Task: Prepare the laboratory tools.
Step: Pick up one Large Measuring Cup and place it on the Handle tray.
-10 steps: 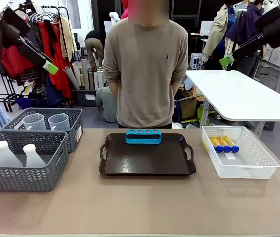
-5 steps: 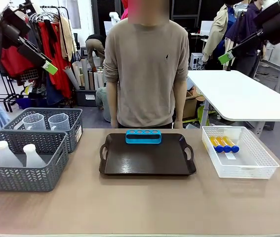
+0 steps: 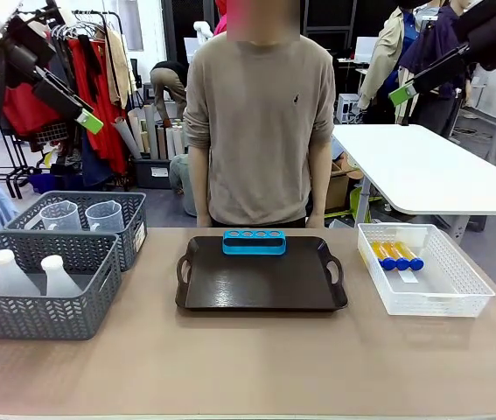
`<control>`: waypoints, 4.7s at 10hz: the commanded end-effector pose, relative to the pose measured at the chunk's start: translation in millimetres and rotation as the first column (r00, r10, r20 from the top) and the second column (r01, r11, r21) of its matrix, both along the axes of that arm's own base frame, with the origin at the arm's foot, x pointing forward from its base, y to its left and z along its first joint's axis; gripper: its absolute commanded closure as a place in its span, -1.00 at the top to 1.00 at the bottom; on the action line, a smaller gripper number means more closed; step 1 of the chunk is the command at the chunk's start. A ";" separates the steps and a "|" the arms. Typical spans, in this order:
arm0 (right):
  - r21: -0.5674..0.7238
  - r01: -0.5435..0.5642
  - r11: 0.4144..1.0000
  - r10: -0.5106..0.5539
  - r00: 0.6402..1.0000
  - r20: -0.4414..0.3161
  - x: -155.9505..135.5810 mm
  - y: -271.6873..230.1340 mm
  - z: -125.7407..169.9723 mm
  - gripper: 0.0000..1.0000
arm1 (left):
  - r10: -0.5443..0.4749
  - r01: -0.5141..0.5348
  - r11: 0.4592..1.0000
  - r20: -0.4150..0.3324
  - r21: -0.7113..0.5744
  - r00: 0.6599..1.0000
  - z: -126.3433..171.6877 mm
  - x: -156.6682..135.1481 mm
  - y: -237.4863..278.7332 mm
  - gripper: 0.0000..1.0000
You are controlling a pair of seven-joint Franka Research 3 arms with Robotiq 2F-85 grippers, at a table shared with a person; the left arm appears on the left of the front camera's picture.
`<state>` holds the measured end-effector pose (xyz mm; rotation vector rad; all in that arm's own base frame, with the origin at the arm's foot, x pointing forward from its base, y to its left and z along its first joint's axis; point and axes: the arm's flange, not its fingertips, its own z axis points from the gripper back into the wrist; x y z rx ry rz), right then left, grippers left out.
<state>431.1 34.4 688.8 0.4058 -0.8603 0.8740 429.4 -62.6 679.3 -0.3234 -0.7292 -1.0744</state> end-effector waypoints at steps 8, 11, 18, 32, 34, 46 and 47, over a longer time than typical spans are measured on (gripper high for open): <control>0.005 -0.005 1.000 0.005 1.000 -0.003 -0.6 0.4 -2.0 1.00 | 0.007 -0.007 1.000 -0.004 -0.003 1.000 0.2 0.1 1.3 1.00; 0.005 -0.005 1.000 0.005 1.000 -0.003 -0.6 0.4 -2.0 1.00 | 0.007 -0.007 1.000 -0.004 -0.003 1.000 0.2 0.1 1.3 1.00; 0.005 -0.005 1.000 0.005 1.000 -0.003 -0.6 0.4 -2.0 1.00 | 0.007 -0.007 1.000 -0.004 -0.003 1.000 0.2 0.1 1.3 1.00; 0.005 -0.005 1.000 0.005 1.000 -0.003 -0.6 0.4 -2.0 1.00 | 0.537 -0.426 0.789 -0.161 0.443 0.828 -74.6 118.7 26.2 1.00; 0.005 -0.005 1.000 0.005 1.000 -0.003 -0.6 0.4 -2.0 1.00 | 0.565 -0.456 0.780 -0.170 0.429 0.808 -82.7 125.4 29.7 1.00; 0.005 -0.005 1.000 0.005 1.000 -0.003 -0.6 0.4 -2.0 1.00 | 0.844 -0.712 0.501 -0.096 0.491 0.528 -183.2 209.6 35.8 1.00; 0.005 -0.005 1.000 0.005 1.000 -0.003 -0.6 0.4 -2.0 1.00 | 0.869 -0.728 0.468 -0.109 0.502 0.484 -197.0 218.9 41.7 1.00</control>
